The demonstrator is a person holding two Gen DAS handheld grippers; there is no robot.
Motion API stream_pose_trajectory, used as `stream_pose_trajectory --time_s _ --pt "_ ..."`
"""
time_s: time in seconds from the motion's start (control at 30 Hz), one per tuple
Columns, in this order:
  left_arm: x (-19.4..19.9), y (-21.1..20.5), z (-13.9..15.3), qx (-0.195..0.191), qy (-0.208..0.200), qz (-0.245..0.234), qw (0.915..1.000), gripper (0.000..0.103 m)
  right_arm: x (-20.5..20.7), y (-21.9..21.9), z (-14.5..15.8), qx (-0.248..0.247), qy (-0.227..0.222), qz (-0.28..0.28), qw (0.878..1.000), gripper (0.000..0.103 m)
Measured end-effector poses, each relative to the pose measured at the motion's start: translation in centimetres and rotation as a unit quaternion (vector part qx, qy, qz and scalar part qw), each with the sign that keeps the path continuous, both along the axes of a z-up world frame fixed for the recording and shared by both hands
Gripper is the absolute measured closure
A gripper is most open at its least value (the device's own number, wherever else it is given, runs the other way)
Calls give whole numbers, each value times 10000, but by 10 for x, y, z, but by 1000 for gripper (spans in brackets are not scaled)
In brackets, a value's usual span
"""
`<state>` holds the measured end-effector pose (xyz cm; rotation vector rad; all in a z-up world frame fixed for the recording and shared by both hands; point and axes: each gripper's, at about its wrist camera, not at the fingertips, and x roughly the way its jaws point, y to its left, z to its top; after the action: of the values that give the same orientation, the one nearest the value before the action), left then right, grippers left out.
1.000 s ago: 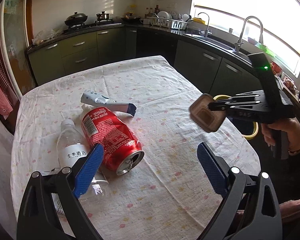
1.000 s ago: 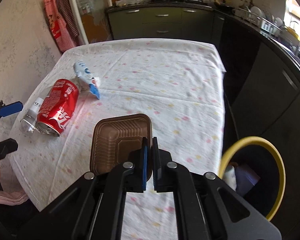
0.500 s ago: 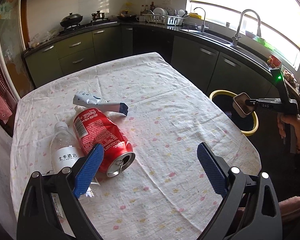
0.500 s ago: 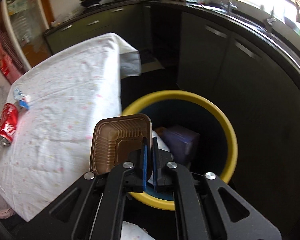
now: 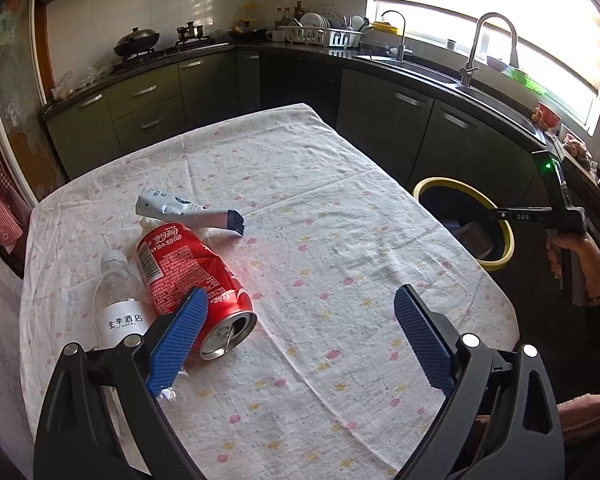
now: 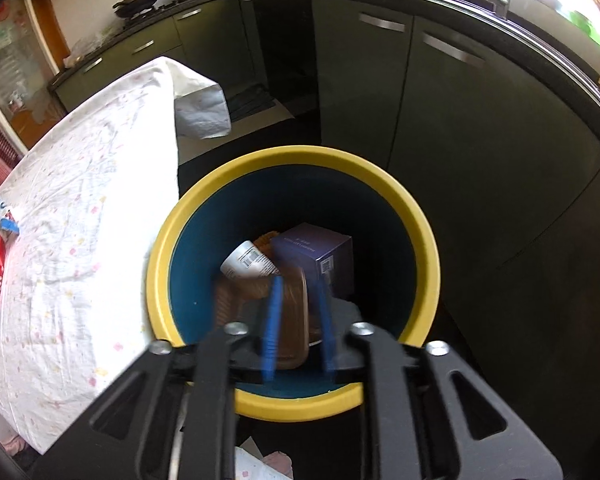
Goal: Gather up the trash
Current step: 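Carry the brown tray over the bin and open the right tool, then grasp the red Coca-Cola can with the left tool and lift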
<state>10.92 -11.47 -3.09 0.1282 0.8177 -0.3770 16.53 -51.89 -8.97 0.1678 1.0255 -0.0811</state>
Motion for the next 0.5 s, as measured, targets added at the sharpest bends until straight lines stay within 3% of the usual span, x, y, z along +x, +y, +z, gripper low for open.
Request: stream_pose_trajectory --time_s 0.5 --pt "6 26 6 28 22 472 9989 10 -11 32 17 185 -289 368 9987 78"
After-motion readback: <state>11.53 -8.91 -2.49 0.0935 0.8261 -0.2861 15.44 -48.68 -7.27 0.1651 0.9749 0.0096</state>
